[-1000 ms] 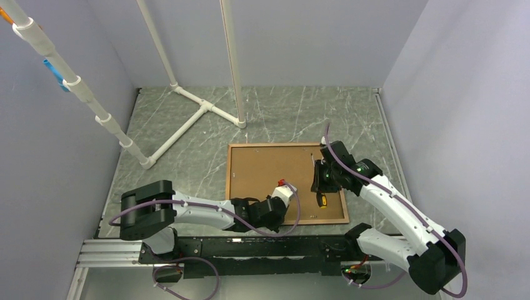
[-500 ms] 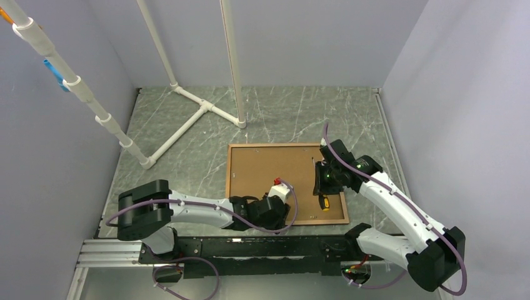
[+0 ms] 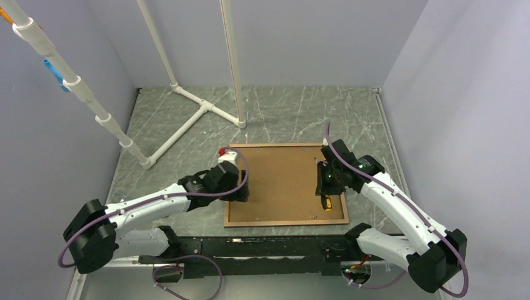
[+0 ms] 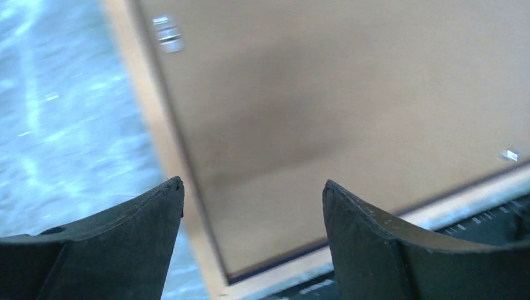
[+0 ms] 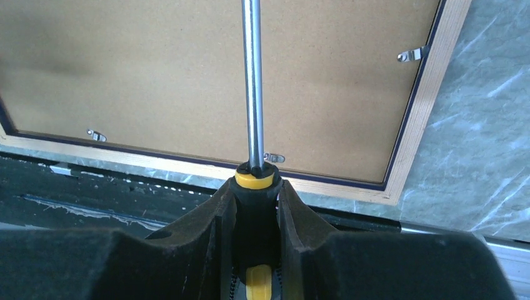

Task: Take the photo out of the frame

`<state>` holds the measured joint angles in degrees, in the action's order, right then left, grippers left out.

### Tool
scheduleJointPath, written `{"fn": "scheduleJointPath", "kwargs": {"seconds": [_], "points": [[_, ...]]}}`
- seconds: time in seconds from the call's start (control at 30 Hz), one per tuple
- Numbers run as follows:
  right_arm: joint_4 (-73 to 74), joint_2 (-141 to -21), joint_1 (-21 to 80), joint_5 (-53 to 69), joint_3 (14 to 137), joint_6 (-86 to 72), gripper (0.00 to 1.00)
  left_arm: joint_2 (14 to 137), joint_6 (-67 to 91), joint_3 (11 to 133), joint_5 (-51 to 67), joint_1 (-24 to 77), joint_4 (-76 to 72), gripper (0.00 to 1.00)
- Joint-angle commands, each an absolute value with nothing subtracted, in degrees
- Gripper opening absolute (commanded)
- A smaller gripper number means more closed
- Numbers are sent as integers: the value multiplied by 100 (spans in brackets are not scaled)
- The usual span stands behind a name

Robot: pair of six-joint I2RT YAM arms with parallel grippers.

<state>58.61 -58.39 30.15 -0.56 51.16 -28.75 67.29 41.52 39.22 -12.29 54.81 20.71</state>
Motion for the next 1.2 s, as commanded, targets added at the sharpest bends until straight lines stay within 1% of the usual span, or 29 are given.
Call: {"fn": "scheduleJointPath", "kwargs": {"seconds": [0.0, 0.1, 0.13, 0.2, 0.3, 0.4, 0.53, 0.67, 0.73, 0.9, 1.07, 1.17], "points": [[5986, -5817, 3012, -109, 5363, -2928, 0, 6544, 4251, 3455, -1262, 4761, 2400, 81], [5953, -5856, 3015, -42, 5379, -2927, 0, 6602, 4228, 3265, -1181, 4426, 2111, 71], [5930, -5866, 3009, -27, 5379, -2927, 0, 6671, 4258, 3273, -1261, 4395, 2162, 66], [5911, -5895, 3015, -26, 5379, -2935, 0, 6829, 4268, 3321, -1443, 4361, 2186, 60], [5927, -5914, 3011, -30, 5379, -2948, 0, 7091, 4212, 3330, -1430, 4337, 2059, 54], [5988, -5915, 3013, -30, 5364, -2944, 0, 7403, 4229, 3348, -1524, 4310, 2020, 51], [6070, -5932, 3009, -43, 5322, -2965, 0, 7648, 4370, 3295, -1620, 4191, 2068, 43], [6126, -6013, 3015, -153, 5266, -3011, 0, 7351, 4612, 3133, -2159, 4134, 2465, 33], [6110, -6079, 3010, -116, 5256, -3008, 0, 7147, 4680, 3041, -2277, 4087, 2632, 26], [6059, -6278, 3008, -29, 5233, -2979, 0, 6710, 4871, 2857, -2483, 3981, 3006, 23], [6065, -6415, 3030, 251, 5084, -3036, 0, 6327, 5213, 2850, -2606, 3804, 3579, 9], [6097, -6403, 3071, 451, 4901, -3095, 0, 6157, 5251, 2907, -2741, 3755, 3828, 8]]}}
